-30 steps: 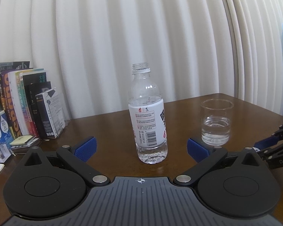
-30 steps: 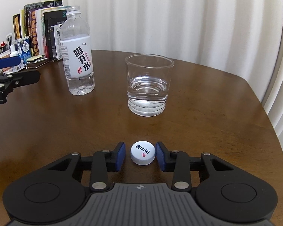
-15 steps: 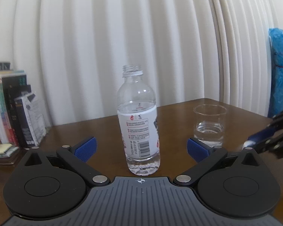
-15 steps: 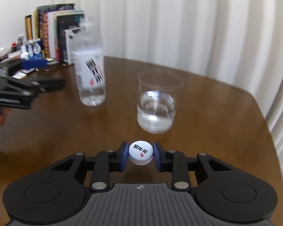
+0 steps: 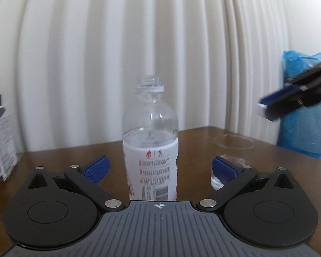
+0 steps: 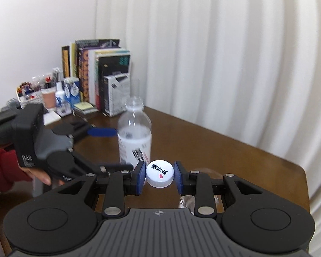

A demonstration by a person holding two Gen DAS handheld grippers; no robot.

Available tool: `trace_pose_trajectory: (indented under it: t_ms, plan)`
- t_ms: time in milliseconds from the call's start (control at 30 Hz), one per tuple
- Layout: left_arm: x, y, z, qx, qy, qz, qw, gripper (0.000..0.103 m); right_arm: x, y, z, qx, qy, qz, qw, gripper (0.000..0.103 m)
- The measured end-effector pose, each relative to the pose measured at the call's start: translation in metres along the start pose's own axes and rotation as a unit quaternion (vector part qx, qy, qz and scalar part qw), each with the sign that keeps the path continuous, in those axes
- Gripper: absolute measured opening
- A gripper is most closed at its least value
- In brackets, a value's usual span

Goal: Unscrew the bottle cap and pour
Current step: 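Close the right tool on the white cap while the left tool approaches the bottle, then grasp the bottle body with the left tool while the right tool lifts the cap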

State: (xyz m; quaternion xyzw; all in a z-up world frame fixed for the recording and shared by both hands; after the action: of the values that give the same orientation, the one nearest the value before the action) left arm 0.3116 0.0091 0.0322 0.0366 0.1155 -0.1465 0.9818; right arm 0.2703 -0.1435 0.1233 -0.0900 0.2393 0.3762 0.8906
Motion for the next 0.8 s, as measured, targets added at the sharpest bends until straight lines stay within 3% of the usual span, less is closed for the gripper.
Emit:
trace_pose_trajectory:
  t_ms: [233, 467, 567, 800]
  plan:
    - [0.012, 0.001, 0.003, -0.009, -0.016, -0.044, 0.9989, 0.098, 0.017, -0.006, 0.029, -0.007, -0.007, 0.032, 0.999, 0.032]
    - [0.025, 0.007, 0.002, -0.041, 0.004, -0.063, 0.9972, 0.092, 0.03, -0.008, 0.05, -0.018, -0.013, 0.048, 0.999, 0.032]
    - [0.029, 0.007, 0.002, -0.042, 0.007, -0.069, 0.9967, 0.079, 0.034, -0.007, 0.057, -0.024, -0.016, 0.053, 0.998, 0.032]
    - [0.032, 0.011, 0.001, -0.042, 0.01, -0.066, 0.9968, 0.06, 0.043, -0.003, 0.069, -0.032, -0.019, 0.063, 0.997, 0.032]
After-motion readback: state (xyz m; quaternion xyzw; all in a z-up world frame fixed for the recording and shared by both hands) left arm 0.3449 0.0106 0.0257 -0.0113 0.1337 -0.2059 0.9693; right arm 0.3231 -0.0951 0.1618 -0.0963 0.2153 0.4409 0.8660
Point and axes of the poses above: each gripper's, at about its wrist camera, not at the fingertips, and x roughly the way its jaws point, y to its left, z to its top, the point moved 8 cm from there along x, roughly the way its jaws point, and after that the axes turned 10 degrees about z, right-handed, at the moved point
